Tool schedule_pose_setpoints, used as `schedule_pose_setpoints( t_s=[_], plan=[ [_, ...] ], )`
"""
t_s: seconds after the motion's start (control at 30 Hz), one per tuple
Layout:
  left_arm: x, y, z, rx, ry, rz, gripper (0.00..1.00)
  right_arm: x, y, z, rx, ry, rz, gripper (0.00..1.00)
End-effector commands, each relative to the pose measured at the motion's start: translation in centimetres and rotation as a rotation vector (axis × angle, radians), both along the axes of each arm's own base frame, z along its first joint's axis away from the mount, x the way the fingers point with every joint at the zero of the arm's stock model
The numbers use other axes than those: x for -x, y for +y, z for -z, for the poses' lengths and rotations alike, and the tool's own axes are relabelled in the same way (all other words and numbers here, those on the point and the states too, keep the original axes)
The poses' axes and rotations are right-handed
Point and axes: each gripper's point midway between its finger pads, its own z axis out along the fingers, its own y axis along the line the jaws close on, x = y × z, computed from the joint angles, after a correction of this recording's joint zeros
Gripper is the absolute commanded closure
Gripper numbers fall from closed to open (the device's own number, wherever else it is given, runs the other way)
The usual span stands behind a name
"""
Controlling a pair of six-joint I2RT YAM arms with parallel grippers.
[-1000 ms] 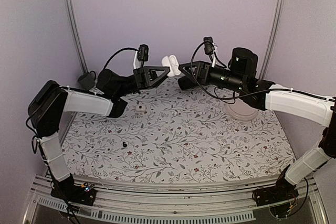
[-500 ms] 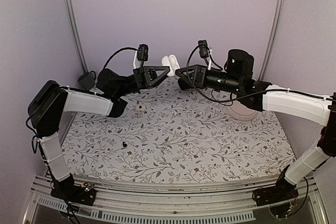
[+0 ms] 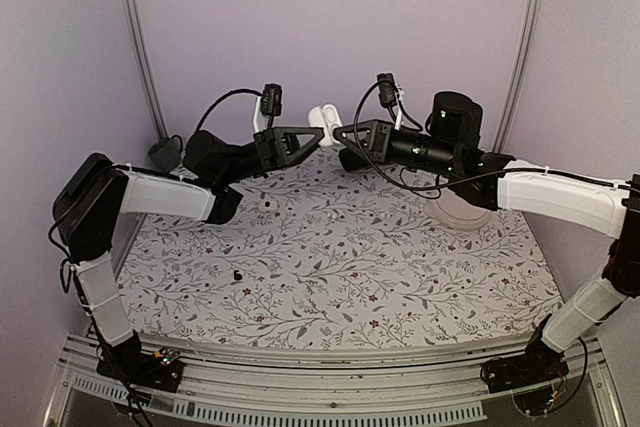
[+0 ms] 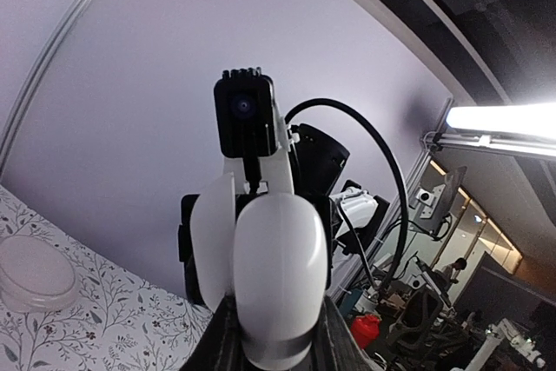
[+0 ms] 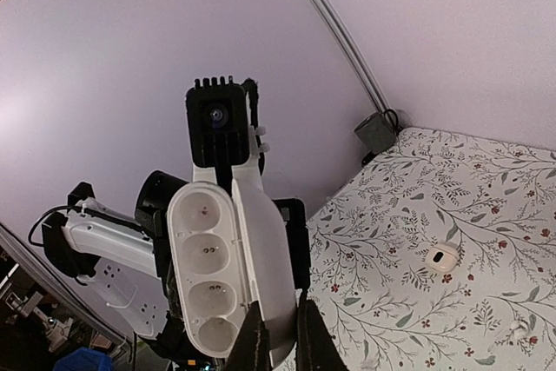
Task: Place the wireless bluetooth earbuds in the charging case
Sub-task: Pass from the left arm to the right, then pass from the right arm to the left
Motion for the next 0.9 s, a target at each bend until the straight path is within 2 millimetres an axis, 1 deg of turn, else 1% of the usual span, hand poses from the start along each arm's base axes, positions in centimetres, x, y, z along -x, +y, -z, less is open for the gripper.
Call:
schedule_pose_setpoints(
  t_s=[0.0, 0.07, 0.13, 0.27, 0.33, 0.47, 0.57, 0.67, 0.77, 0.87],
  plan=[
    [0.8, 0.4, -1.6, 0.020, -0.048, -0.002, 0.90, 0.3, 0.4, -1.7, -0.024, -0.047, -0.019, 0.96],
    [0.5, 0.5, -1.4, 0.010, -0.050, -0.027, 0.74, 0.4, 0.1, -1.9, -0.017, -0.057, -0.009, 0.97],
    [0.1, 0.5, -0.7, -0.020, -0.049, -0.061, 0.57, 0.5, -0.2, -1.9, 0.000, -0.066, 0.000, 0.97],
    [-0.2, 1.0, 0.4, -0.081, -0.095, -0.115, 0.39, 0.9, -0.9, -1.6, 0.069, -0.104, 0.000, 0.97],
    [-0.1, 1.2, 0.9, -0.121, -0.123, -0.124, 0.37, 1.0, -1.5, -1.3, 0.125, -0.142, 0.008, 0.97],
    [-0.7, 1.6, 2.8, -0.237, -0.159, -0.153, 0.36, 0.7, -2.9, -0.9, 0.264, -0.220, 0.070, 0.97],
    [-1.3, 1.8, 4.1, -0.344, -0.187, -0.183, 0.37, 0.5, -4.1, -0.8, 0.373, -0.300, 0.112, 0.97],
    [-2.0, 1.7, 5.1, -0.459, -0.212, -0.207, 0.40, 0.7, -4.6, -0.6, 0.478, -0.378, 0.131, 0.97],
    [-1.5, 1.6, 4.9, -0.505, -0.245, -0.177, 0.42, 0.6, -4.6, 0.3, 0.609, -0.456, 0.170, 0.97],
    [-1.1, 1.8, 4.4, -0.524, -0.268, -0.161, 0.42, 0.5, -4.4, 1.1, 0.706, -0.521, 0.192, 0.97]
  ],
)
